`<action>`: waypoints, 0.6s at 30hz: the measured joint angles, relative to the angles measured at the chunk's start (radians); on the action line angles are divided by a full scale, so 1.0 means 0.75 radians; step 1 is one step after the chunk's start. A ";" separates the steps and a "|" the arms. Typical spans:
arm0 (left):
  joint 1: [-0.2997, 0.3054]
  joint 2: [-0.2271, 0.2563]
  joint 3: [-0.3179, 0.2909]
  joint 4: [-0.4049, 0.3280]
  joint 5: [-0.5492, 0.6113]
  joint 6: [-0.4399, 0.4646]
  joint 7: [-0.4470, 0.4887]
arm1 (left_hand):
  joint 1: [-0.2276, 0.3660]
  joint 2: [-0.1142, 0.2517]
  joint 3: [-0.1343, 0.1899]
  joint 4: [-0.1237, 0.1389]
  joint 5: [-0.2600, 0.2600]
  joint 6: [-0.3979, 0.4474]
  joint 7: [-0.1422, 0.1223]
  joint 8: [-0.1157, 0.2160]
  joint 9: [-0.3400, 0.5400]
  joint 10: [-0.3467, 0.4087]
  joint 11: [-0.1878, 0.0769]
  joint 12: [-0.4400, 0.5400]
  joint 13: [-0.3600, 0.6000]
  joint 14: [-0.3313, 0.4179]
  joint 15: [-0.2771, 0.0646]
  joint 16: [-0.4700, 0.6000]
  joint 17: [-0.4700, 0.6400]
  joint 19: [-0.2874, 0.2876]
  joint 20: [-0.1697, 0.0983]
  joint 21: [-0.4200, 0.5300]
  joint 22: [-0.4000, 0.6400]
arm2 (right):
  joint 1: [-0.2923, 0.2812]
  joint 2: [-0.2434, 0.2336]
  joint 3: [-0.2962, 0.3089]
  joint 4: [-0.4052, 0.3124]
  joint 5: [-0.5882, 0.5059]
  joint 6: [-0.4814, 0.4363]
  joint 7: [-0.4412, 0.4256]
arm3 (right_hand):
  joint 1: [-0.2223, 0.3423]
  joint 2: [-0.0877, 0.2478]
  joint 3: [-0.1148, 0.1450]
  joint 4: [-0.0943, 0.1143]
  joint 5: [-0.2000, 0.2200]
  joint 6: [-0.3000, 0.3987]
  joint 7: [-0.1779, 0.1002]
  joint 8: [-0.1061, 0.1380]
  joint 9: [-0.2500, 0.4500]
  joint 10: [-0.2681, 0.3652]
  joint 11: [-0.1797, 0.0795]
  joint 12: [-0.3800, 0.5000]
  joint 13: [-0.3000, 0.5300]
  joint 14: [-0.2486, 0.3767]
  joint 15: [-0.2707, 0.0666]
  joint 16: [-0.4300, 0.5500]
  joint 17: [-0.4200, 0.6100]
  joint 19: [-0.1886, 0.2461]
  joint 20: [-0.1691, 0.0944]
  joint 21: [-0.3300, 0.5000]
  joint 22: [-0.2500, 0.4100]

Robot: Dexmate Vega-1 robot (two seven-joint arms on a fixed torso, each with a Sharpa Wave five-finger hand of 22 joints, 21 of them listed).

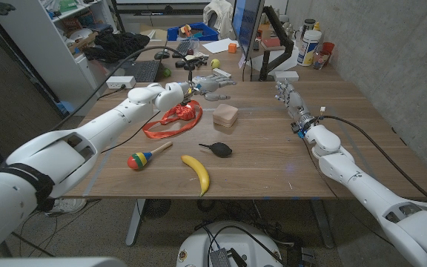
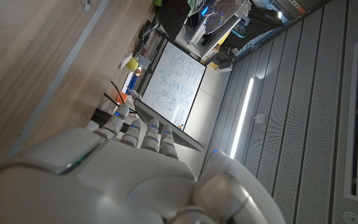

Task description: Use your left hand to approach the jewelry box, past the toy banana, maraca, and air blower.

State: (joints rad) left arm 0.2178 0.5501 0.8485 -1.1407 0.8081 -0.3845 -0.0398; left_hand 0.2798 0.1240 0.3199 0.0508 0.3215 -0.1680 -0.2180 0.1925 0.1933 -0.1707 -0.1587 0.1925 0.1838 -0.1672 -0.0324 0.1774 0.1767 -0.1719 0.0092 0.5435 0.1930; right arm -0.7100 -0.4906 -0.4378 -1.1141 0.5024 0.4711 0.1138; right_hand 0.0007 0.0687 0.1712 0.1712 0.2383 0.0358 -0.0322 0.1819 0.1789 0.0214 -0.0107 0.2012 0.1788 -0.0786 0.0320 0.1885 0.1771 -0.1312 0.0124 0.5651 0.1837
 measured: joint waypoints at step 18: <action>-0.001 0.002 0.012 0.017 0.016 0.000 0.006 | 0.028 0.003 0.011 -0.011 0.000 0.000 0.000 0.010 0.000 0.000 0.000 0.005 0.000 0.000 0.000 0.000 0.000 0.000 0.000 0.000 0.000 | 0.010 0.007 -0.005 0.021 -0.002 0.001 0.007 | 0.000 0.000 0.000 0.000 0.000 0.000 0.000 0.000 0.000 0.000 0.000 0.000 0.000 0.000 0.000 0.000 0.000 0.000 0.000 0.000 0.000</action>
State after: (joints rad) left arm 0.2170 0.5519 0.8576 -1.1283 0.8201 -0.3843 -0.0350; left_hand 0.3009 0.1265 0.3281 0.0427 0.3216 -0.1679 -0.2181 0.2003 0.1931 -0.1706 -0.1587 0.1965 0.1837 -0.1672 -0.0324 0.1774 0.1768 -0.1719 0.0092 0.5437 0.1929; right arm -0.7028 -0.4851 -0.4416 -1.0980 0.5012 0.4717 0.1189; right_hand 0.0007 0.0687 0.1712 0.1712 0.2383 0.0358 -0.0322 0.1819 0.1789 0.0214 -0.0107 0.2012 0.1788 -0.0786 0.0320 0.1885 0.1771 -0.1313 0.0125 0.5651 0.1836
